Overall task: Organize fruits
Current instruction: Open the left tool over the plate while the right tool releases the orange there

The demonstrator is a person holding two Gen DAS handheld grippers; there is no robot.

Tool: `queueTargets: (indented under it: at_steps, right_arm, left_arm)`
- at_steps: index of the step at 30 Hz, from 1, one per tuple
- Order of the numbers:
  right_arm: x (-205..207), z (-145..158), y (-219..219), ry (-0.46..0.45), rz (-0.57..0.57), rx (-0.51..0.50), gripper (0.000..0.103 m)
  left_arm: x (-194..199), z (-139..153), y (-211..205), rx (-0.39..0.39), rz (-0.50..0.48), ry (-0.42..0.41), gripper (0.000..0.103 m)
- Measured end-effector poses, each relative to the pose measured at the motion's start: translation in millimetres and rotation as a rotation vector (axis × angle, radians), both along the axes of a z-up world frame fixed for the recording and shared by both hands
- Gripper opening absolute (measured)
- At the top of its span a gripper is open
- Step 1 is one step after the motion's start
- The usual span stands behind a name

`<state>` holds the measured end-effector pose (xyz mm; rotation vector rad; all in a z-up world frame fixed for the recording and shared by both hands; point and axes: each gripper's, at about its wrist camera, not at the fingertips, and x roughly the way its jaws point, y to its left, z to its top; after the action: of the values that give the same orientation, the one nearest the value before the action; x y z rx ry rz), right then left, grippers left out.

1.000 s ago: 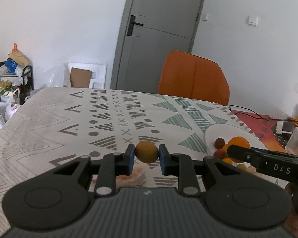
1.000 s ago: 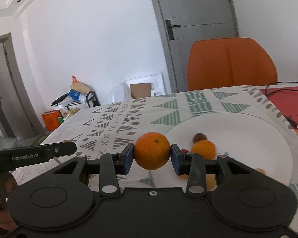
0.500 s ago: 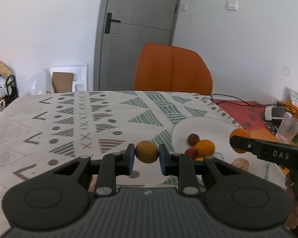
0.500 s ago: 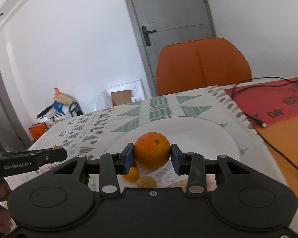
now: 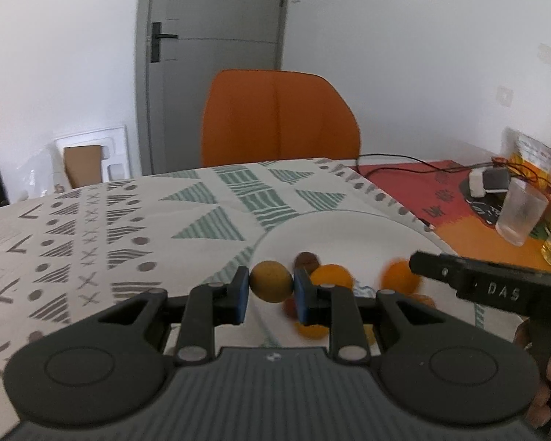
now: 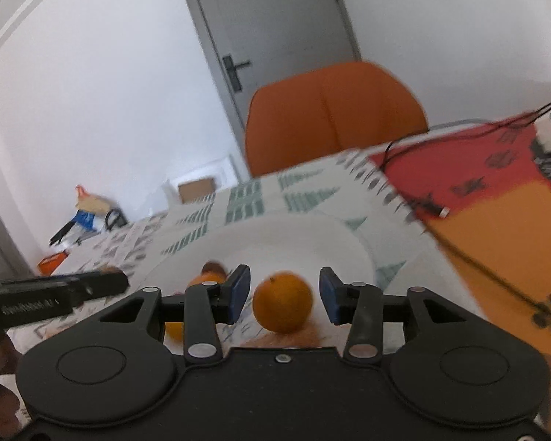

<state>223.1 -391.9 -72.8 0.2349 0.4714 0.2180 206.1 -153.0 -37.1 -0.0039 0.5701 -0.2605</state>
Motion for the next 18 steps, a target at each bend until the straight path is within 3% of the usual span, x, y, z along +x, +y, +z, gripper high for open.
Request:
queueTargets:
  at_steps: [2,7,11,18]
  right_arm:
    - [0.6,0.0,-6.0,0.009,0.001,0.04,0.05]
    - [0.0,0.2,-4.2,0.016,-0.014,0.0,0.053]
    - [0.3,1.1,-7.7,0.026,0.016,0.056,0.062]
    - [-0.3,1.3,-8.6,0.026,0.004,0.063,0.067]
  left_arm:
    - [2.4,-1.7,-9.1,0.005,-0.02,0.004,0.024]
    - [6.5,-3.7,-26.3,0.015,-0.058,0.008,0.024]
    - [8.3,-3.7,-33.6,0.016,-0.071,0.009,0.024]
    - [6.2,1.9,-36.0,-0.007,-0.082,-0.001,0.025]
